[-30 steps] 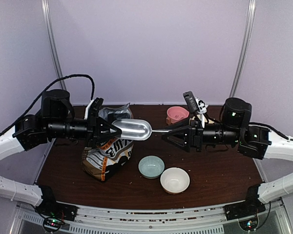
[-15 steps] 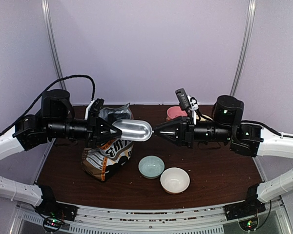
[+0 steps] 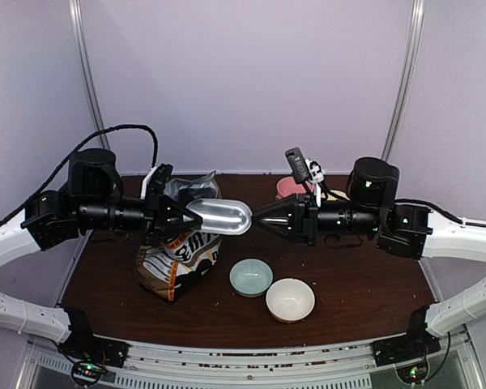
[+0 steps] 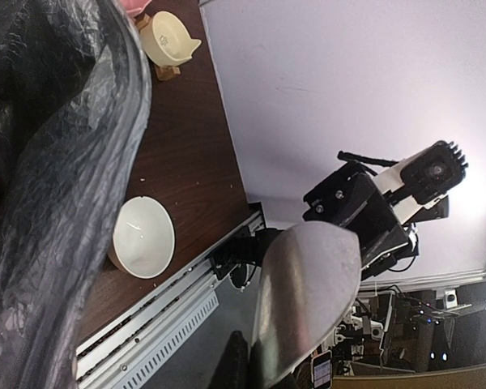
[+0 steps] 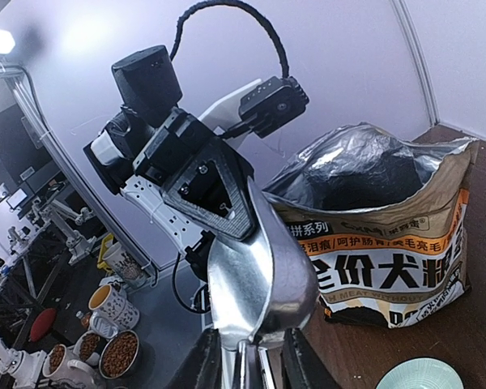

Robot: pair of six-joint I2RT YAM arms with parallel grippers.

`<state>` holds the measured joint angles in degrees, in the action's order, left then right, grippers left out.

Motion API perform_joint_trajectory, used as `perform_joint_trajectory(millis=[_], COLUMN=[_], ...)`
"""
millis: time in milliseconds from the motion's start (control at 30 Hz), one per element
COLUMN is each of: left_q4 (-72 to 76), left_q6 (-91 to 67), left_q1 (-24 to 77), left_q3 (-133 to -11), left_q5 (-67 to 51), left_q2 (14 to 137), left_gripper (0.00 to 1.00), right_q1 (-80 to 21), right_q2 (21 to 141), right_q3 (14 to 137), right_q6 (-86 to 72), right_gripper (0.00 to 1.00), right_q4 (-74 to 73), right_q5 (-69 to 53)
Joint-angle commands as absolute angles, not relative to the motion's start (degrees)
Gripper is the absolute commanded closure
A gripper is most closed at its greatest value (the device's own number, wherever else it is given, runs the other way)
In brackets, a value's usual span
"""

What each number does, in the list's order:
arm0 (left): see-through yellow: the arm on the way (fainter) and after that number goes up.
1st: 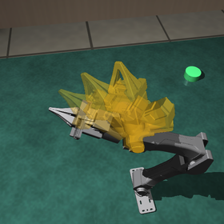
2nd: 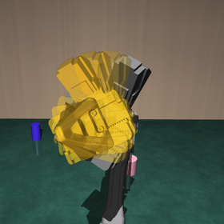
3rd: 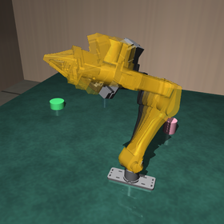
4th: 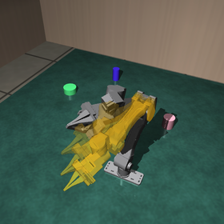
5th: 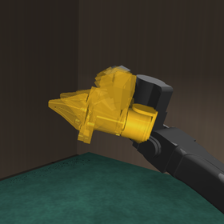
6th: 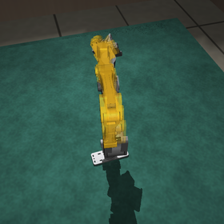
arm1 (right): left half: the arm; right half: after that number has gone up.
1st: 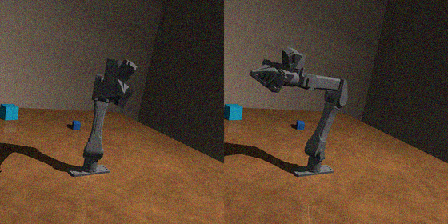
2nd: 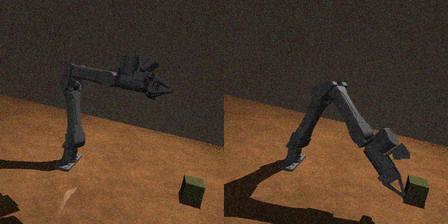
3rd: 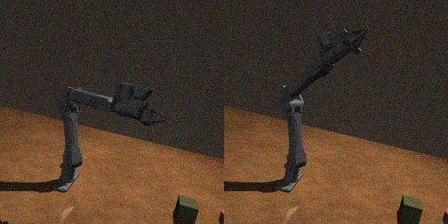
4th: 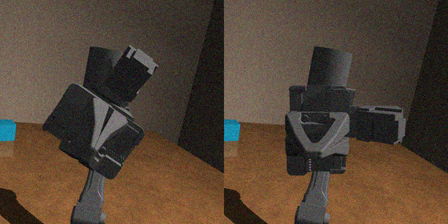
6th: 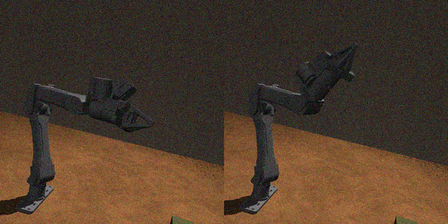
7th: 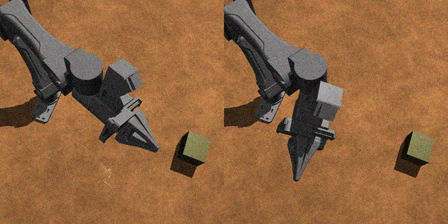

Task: Serve the pet food

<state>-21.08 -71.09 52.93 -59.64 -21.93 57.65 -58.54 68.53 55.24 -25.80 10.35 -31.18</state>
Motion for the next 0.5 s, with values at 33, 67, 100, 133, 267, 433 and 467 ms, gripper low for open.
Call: perform_joint_trajectory(millis=[33,67,100,133,267,433,467], left_q4=[-17.5,-17.4,-17.4,-17.4,-18.3,-26.0,-29.5], left_q6=[-71.5,-71.4,-71.5,-71.5,-70.6,-63.5,-60.8], left_q1=[52.6,52.6,52.6,52.6,52.6,51.7,51.2], left_q3=[-60.0,-60.0,-60.0,-60.0,-60.4,-65.8,-69.1], left_q5=[-23.0,-23.0,-23.0,-23.0,-22.7,-20.2,-18.8], left_q2=[57.2,57.2,57.2,57.1,57.2,57.7,57.7], left_gripper=[1.0,1.0,1.0,1.0,1.0,0.74,0.66], right_q1=[-58.9,-59.0,-59.0,-59.0,-59.0,-59.0,-59.0], right_q2=[69.2,69.2,69.3,69.2,69.0,66.9,66.5], right_q3=[57.1,57.3,57.4,57.4,57.6,58.7,59.7], right_q6=[-26.0,-26.0,-25.9,-25.9,-26.4,-27.9,-27.9], right_gripper=[0.78,0.8,0.84,0.88,1.0,1.0,1.0], right_q4=[10.6,10.6,10.6,10.5,10.6,7.5,5.3], right_q5=[-32.5,-32.6,-32.6,-32.5,-32.3,-26.8,-25.0])
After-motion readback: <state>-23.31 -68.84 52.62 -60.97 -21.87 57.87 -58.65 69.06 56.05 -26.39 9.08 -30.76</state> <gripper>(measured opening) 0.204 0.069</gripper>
